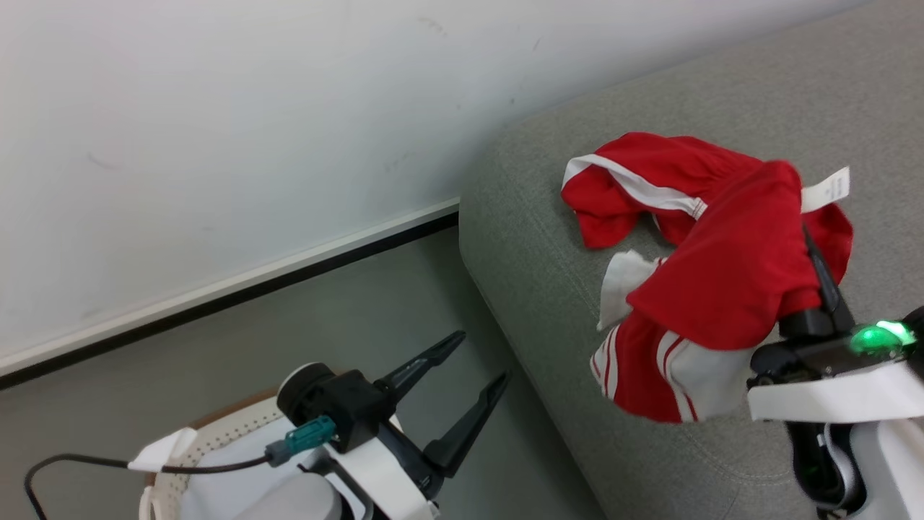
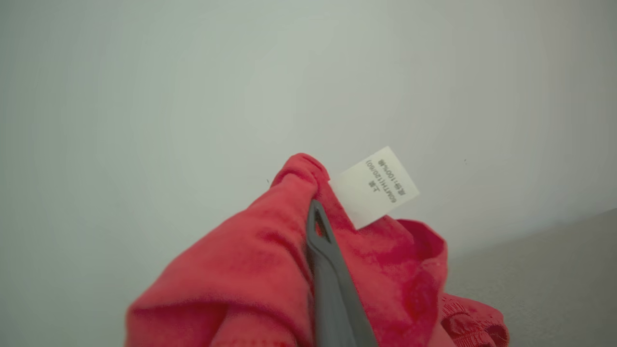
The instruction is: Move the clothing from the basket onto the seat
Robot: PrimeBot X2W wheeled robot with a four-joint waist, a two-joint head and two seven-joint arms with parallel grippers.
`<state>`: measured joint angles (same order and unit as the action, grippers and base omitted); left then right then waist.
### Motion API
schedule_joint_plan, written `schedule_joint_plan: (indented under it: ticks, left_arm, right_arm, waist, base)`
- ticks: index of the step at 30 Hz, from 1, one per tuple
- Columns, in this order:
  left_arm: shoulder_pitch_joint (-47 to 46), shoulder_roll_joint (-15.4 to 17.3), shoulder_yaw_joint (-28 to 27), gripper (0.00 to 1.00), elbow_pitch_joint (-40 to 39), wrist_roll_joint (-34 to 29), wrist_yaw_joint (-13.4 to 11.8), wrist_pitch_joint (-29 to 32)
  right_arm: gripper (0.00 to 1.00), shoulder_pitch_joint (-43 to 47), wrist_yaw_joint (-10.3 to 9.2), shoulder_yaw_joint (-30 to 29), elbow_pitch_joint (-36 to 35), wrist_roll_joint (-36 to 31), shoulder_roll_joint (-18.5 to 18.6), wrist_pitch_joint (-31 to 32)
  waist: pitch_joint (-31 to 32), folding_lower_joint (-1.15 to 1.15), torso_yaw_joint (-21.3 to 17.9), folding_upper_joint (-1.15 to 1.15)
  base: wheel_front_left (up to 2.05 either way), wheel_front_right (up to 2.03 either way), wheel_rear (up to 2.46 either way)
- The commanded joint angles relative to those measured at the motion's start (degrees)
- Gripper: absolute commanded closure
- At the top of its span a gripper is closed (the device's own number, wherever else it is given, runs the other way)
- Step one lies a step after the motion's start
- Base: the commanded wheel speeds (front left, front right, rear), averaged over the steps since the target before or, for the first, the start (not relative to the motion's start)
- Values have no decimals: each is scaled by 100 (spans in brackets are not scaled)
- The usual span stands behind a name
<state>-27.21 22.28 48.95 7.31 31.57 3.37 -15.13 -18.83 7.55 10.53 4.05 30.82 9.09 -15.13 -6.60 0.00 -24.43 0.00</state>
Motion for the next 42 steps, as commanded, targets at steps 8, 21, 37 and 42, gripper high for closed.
schedule_joint_plan:
  ticks: [8, 21, 37, 42]
  left_arm:
    - [-137, 375, -115, 0, -289, -184, 129, 0]
    - [-277, 1133, -307, 0, -841, -252, 226, 85]
    - [-446, 1758, -497, 0, -1262, -211, 308, 60]
    - [-406, 1729, -508, 0, -1178, -185, 318, 39]
  right_arm:
    - [100, -1072, -13, -622, -198, 95, 482, 150]
    - [100, -2461, -13, -2797, -778, -334, 1016, 1501]
    - [100, -2782, -13, -3727, 678, -2095, 388, 2523]
    - [95, -2751, -13, -3497, 1402, -2455, 362, 3403]
  waist:
    - [-772, 0, 382, 0]
    - [-1894, 0, 650, 0]
    - [-2958, 0, 1010, 0]
    - [-2963, 0, 1090, 0]
  base:
    - [0, 0, 0]
    - [0, 0, 0]
    - [0, 0, 0]
    - [0, 0, 0]
